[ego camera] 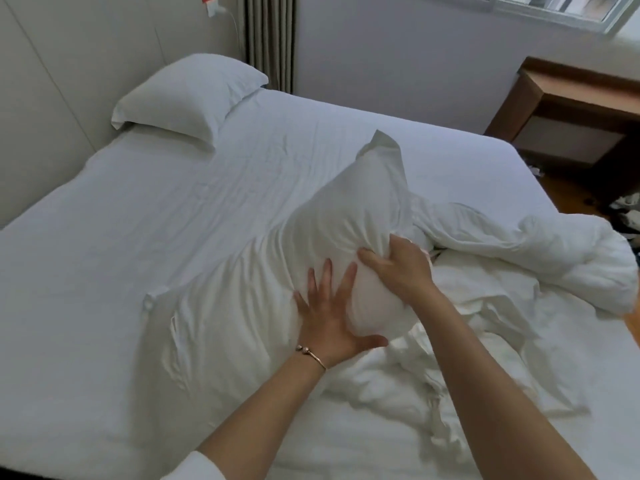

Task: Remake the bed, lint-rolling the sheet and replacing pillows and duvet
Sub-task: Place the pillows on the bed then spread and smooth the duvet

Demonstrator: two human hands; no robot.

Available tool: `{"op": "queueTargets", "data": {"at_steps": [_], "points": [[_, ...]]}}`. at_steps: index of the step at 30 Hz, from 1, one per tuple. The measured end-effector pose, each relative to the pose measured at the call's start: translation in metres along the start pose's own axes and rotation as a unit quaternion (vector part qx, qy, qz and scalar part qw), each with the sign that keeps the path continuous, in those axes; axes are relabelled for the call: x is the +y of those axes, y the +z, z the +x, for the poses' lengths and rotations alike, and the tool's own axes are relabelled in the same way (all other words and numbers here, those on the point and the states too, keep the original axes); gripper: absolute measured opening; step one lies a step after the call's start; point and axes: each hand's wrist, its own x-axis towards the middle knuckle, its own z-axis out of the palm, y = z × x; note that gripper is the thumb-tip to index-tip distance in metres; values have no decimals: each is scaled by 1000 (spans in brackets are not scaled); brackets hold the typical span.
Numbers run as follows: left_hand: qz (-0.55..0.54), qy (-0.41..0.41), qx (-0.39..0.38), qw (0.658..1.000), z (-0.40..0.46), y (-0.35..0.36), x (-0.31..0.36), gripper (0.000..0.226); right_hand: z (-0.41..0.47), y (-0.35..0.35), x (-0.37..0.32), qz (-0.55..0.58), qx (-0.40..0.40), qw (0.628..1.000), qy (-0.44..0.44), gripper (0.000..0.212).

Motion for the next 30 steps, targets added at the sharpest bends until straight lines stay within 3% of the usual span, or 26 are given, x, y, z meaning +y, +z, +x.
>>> {"op": "queueTargets", "data": {"at_steps": [2,5,7,9,11,12,14,17,21,24,27,30], "points": [[-49,-14,94,994,-7,-15,-1,130,-21,3,-42,41,14,999,-27,32],[-163,65,208,962,-18,-56,-30,105,-49,8,-100,110,60,991,-56,27],[-173,75,237,953,-28,-101,-53,91,-62,11,-131,175,75,979,-77,23],[-178,68,254,948,-35,-146,-75,79,-76,10,-156,329,93,934,-102,21],[-196,80,261,942,-40,-191,-96,71,-86,9,-168,405,135,899,-101,46],[-208,84,261,939,-42,-213,-107,69,-88,9,-172,393,136,906,-81,67],[-244,89,269,928,-49,-253,-131,66,-88,14,-185,355,91,929,-42,93],[-304,100,263,910,-79,-310,-172,61,-87,31,-232,310,23,944,-107,106],[-336,93,312,884,-123,-356,-218,86,-95,74,-331,203,-30,947,-249,96],[-304,81,368,875,-146,-368,-235,116,-99,108,-383,153,-78,945,-280,87],[-253,-9,435,864,-158,-375,-257,127,-87,135,-411,186,-171,901,-353,73],[-264,-91,467,839,-177,-383,-295,107,-67,156,-431,262,-301,836,-376,49]]}}
